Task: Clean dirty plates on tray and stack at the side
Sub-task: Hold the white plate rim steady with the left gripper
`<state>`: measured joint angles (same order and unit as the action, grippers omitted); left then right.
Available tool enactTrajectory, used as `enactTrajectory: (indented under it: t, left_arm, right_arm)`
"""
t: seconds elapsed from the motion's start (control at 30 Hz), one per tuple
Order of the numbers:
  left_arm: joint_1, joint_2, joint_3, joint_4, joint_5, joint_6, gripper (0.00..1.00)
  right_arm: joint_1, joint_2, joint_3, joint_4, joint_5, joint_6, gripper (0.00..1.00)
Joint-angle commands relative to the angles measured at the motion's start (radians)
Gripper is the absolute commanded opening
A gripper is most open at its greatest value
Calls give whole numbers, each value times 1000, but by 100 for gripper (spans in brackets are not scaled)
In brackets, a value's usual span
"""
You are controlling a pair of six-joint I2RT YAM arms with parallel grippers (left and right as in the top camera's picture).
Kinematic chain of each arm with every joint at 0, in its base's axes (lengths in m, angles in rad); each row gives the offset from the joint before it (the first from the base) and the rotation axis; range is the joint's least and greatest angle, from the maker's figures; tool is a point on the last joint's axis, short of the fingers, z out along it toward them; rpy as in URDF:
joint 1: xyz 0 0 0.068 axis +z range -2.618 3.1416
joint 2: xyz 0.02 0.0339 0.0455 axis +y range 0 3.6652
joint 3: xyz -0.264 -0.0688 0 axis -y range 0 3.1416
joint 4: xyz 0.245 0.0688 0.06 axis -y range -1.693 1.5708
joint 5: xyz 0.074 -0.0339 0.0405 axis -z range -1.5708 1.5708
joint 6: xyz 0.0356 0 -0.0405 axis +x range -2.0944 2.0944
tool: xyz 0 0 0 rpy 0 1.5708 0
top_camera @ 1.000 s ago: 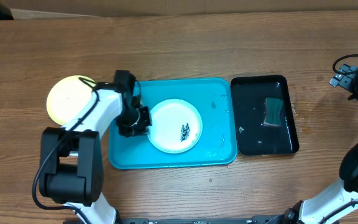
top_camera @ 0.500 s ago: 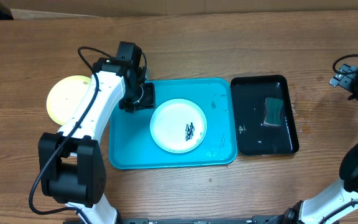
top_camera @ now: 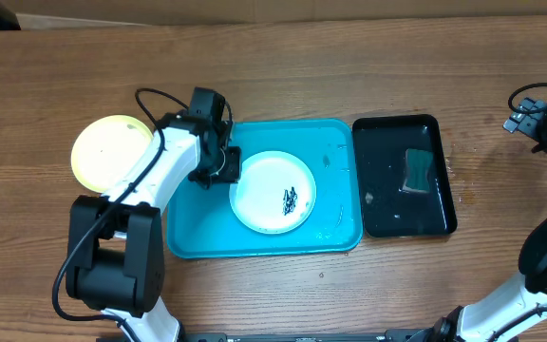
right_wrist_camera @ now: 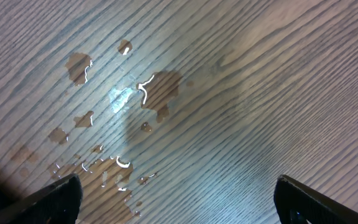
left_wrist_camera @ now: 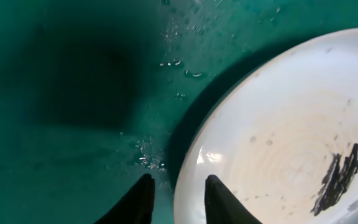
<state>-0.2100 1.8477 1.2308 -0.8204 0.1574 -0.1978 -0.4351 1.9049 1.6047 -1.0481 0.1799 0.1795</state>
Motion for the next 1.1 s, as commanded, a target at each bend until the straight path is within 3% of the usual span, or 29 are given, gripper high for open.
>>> enactTrajectory:
  t: [0.0, 0.37, 1.07]
  left_arm:
    - [-3, -8, -32, 24, 27, 18, 26]
    - [-18, -4, -37, 36, 25, -8, 20]
    - [-53, -4, -56, 49, -34, -19, 20]
  right_arm:
    - [0, 5, 11, 4, -1, 3, 100]
    - [0, 5, 11, 4, -1, 3, 100]
    - [0, 5, 11, 4, -1, 3, 100]
